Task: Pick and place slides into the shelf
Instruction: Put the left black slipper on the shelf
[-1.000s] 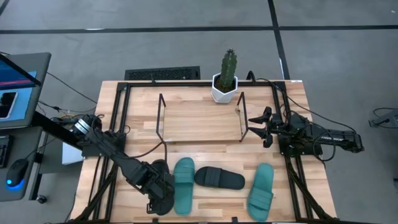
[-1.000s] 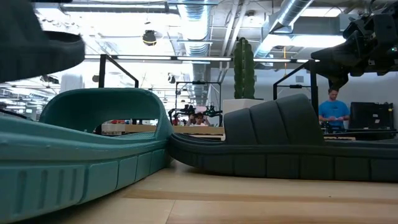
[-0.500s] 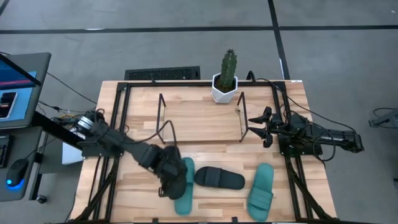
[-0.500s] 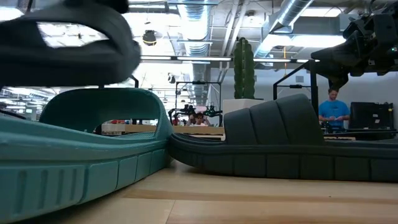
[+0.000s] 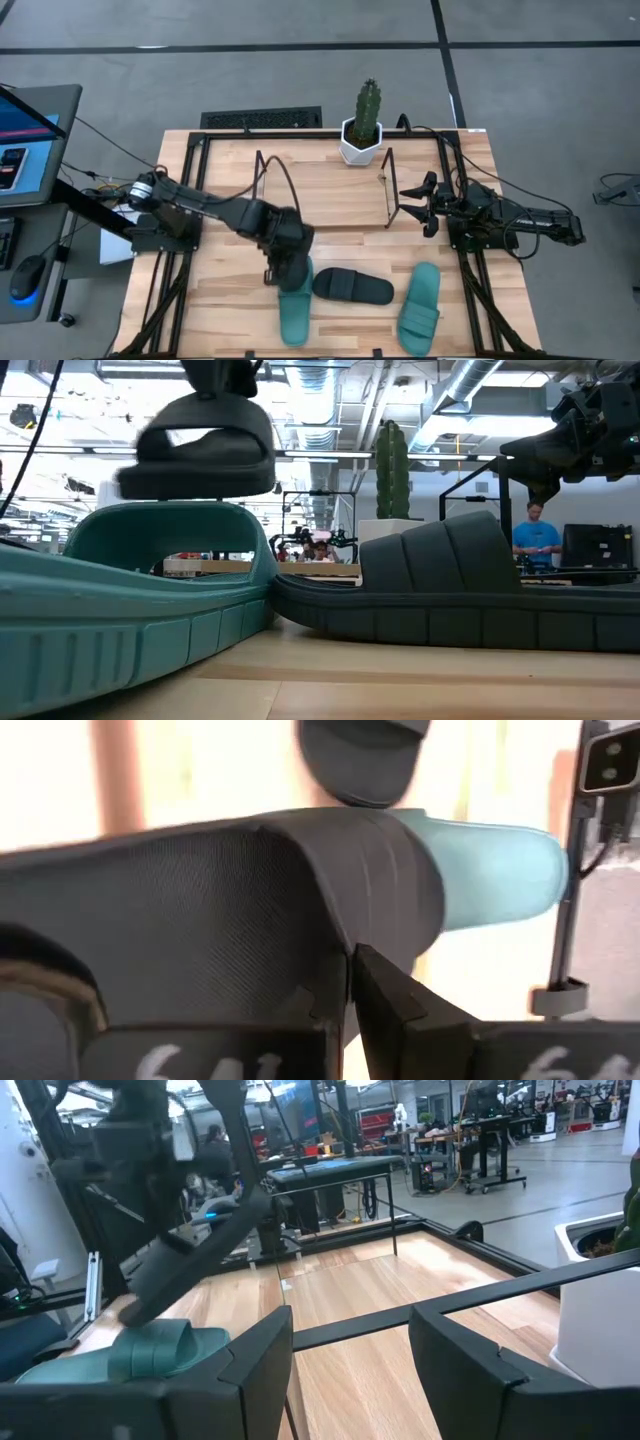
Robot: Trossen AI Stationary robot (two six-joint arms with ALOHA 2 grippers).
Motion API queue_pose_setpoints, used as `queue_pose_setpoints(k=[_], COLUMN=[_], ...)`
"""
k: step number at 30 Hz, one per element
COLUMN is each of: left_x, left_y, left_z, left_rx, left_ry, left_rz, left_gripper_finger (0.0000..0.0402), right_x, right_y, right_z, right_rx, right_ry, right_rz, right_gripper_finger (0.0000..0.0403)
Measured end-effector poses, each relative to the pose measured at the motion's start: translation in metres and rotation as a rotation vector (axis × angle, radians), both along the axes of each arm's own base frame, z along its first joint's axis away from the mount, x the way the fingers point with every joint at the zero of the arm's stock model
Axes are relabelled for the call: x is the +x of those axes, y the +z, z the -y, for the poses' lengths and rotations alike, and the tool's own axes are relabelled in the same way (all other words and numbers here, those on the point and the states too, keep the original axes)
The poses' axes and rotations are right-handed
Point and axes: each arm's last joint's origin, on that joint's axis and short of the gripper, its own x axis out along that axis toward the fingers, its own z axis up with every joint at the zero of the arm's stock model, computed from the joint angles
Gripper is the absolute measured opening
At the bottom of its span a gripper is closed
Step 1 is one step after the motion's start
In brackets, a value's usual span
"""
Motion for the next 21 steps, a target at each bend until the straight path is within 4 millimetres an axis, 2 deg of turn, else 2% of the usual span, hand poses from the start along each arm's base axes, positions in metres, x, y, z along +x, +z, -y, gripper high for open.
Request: queue_pose_setpoints(k=[4,9,21], left_x=[0.004,0.009,0.012], left_y=[0.019,0.032,0.034], left_z=[-0.022,-0.049,-0.118], left_rx=[0.033,0.051,0.089], left_ry=[0.010,0.016,-0.001], left_rz=[0.035,0.086,0.119], left_gripper_finger=[0.0000,0.0000,0.0000], right_x=[0.000,0.000,0.000], right_y=[0.000,0.000,0.000], right_z=[0.000,0.000,0.000], right_rx=[0.000,0.000,0.000], right_ry=[0.000,0.000,0.000], right_rz=[0.000,0.000,0.000], right_gripper_finger=[0.0194,0.0192,0.0193])
